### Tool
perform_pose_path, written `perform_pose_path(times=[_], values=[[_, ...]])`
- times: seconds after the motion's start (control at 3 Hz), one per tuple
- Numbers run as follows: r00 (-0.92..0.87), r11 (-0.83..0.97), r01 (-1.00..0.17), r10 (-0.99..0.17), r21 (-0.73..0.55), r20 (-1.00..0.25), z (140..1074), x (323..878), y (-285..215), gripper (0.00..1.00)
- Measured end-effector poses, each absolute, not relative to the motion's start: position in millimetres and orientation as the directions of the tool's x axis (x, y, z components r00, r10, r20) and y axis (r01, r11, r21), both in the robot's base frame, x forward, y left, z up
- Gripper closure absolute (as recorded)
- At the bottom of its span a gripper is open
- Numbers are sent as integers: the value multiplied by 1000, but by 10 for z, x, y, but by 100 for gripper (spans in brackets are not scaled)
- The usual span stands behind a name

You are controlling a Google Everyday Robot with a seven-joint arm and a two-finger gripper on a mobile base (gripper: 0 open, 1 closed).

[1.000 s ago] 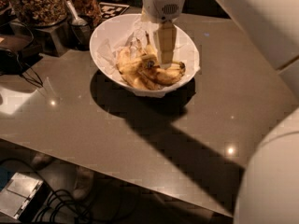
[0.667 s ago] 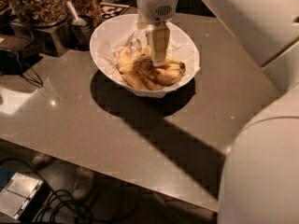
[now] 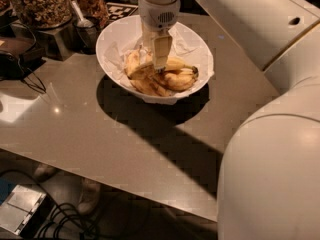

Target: Pick banana from white bowl

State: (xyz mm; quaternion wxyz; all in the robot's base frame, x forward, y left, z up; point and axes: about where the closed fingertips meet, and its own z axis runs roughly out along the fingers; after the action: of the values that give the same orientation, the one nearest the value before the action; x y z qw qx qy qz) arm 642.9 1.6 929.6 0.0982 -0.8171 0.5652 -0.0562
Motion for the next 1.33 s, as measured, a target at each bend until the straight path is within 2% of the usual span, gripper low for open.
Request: perform_pose_path(times=[0.33, 1.33], values=[[362, -351, -916, -932, -193, -22, 9142, 6396, 58, 48], [366, -358, -922, -930, -150, -28, 8894, 6337, 44, 47]])
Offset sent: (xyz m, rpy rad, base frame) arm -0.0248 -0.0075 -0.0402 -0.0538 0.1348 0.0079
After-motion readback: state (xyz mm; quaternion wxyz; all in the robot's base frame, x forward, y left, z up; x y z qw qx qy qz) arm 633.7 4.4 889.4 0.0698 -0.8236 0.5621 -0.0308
